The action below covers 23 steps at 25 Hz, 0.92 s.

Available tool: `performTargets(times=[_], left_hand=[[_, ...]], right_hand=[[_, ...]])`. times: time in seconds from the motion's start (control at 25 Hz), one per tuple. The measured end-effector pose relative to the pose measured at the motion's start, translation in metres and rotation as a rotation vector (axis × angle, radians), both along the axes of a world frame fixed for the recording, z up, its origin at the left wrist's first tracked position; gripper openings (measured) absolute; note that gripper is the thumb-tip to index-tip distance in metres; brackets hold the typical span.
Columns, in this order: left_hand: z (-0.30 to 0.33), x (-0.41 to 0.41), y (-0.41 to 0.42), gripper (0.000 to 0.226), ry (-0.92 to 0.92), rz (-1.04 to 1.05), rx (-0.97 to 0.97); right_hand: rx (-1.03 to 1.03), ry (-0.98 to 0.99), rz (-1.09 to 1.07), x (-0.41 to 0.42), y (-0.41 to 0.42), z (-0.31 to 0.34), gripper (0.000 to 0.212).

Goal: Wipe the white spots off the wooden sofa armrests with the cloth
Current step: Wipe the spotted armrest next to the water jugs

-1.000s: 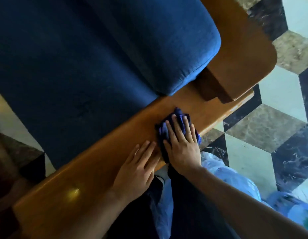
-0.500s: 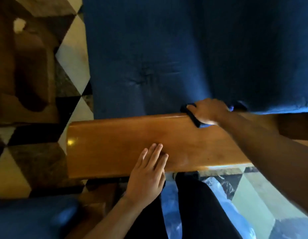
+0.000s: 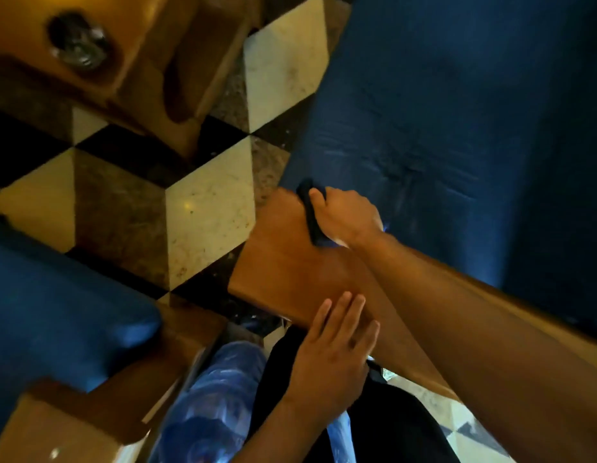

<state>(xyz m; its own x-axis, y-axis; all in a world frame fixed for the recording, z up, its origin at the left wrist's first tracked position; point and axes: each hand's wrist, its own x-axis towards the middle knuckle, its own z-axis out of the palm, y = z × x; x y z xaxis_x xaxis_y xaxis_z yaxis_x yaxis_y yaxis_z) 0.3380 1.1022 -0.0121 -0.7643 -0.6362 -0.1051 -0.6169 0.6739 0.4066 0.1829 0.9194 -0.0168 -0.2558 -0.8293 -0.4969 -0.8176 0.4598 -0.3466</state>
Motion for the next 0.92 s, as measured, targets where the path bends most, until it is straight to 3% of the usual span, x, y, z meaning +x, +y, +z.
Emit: performTargets(times=[0.12, 0.24, 0.32, 0.44, 0.52, 0.68, 0.8, 0.92], left_hand=[[0.007, 0.009, -0.006, 0.049, 0.03, 0.306, 0.026], [0.013, 0.021, -0.007, 0.043, 0.12, 0.644, 0.083], [0.015, 0.024, -0.006, 0.038, 0.211, 0.816, 0.148], [0.023, 0.024, 0.008, 0.024, 0.401, 1.065, 0.263], [0.028, 0.024, 0.033, 0.014, 0.448, 1.061, 0.271], [0.033, 0.028, 0.086, 0.006, 0.352, 1.034, 0.32], [0.036, 0.022, 0.104, 0.016, 0.271, 1.082, 0.287], [0.052, -0.015, 0.109, 0.025, 0.179, 0.939, 0.349]], right_hand=[[-0.123, -0.026, 0.168, 0.045, -0.036, 0.004, 0.048], [-0.251, 0.096, 0.552, 0.065, -0.028, 0.013, 0.052], [-0.295, 0.134, 0.757, 0.068, -0.009, 0.02, 0.053], [-0.338, 0.042, 0.964, 0.072, 0.015, 0.023, 0.049], [-0.382, 0.002, 1.102, 0.077, 0.039, 0.02, 0.043], [-0.397, 0.018, 1.262, 0.055, 0.103, 0.011, 0.041], [-0.4, 0.08, 1.211, 0.006, 0.174, 0.005, 0.05], [-0.434, 0.137, 1.081, -0.063, 0.269, 0.008, 0.055]])
